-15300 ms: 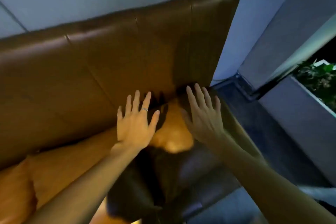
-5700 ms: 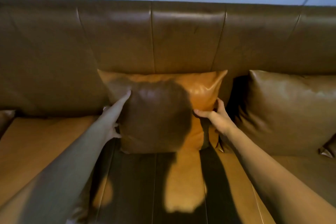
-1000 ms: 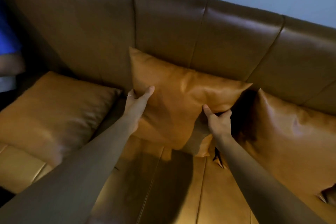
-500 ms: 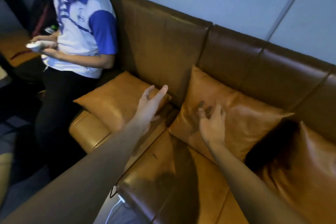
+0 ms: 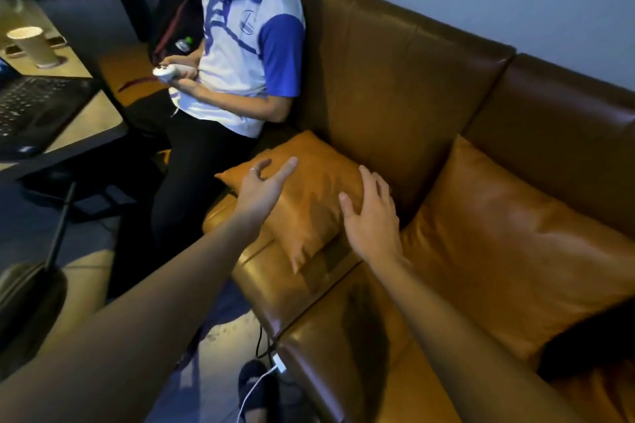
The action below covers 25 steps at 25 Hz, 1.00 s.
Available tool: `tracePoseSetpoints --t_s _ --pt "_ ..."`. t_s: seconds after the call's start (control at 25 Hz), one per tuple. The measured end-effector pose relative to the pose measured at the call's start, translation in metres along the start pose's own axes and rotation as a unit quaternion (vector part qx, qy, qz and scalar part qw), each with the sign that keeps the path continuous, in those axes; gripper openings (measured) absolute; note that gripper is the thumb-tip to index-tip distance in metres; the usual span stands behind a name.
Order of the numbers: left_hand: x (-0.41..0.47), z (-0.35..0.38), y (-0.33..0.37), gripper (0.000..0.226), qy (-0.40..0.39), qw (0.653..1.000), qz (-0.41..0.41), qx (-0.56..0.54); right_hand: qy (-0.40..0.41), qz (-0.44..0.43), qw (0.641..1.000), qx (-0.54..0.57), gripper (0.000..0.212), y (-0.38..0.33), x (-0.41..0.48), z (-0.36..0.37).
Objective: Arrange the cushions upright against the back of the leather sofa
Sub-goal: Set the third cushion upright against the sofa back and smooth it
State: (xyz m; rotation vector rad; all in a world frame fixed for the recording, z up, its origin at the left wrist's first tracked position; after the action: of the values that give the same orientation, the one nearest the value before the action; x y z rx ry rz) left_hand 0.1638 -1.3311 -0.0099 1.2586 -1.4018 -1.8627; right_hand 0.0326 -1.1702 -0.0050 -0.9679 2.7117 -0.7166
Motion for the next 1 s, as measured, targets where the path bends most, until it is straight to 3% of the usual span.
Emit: tracePoseSetpoints --t_s 0.24,0.36,0.56,0.72,0.8,1.0 --pt "0.124 -0.014 -0.015 0.078 0.01 0.988 -0.007 0.153 -0.04 0.156 0.983 0.091 0.07 0.012 0.087 0.088" --pt "0.193 -0.006 -0.027 0.078 -0.014 0.978 -0.014 0.208 -0.07 0.269 0.955 0.105 0.073 0.032 0.13 0.142" --pt "0.292 0.016 -0.044 0.088 -0.065 0.946 -0.016 0.316 -0.06 0.404 0.906 0.112 0.052 0.073 0.183 0.189" --pt "0.35 0.038 -0.076 0.119 -0.136 0.881 -0.08 0.446 -0.008 0.462 0.873 0.154 0.082 0.109 0.202 0.206" --pt "0.363 0.046 -0.08 0.125 -0.135 0.872 -0.094 0.46 0.009 0.481 0.861 0.165 0.097 0.118 0.204 0.211" --pt "0.388 0.058 -0.076 0.144 -0.135 0.867 -0.092 0.471 0.029 0.531 0.833 0.153 0.103 0.129 0.203 0.214"
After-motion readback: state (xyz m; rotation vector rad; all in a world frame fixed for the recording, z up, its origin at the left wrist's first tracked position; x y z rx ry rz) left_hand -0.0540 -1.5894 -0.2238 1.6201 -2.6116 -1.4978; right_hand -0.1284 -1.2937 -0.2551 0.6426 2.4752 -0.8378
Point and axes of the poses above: each hand's wrist, its own x-axis towards the middle knuckle, its own z-axis out of the palm, y = z × x, the point moved 6 cm from there along x, towards the middle knuckle, and after that the axes turned 11 degrees about -x, right-handed, at the moved point
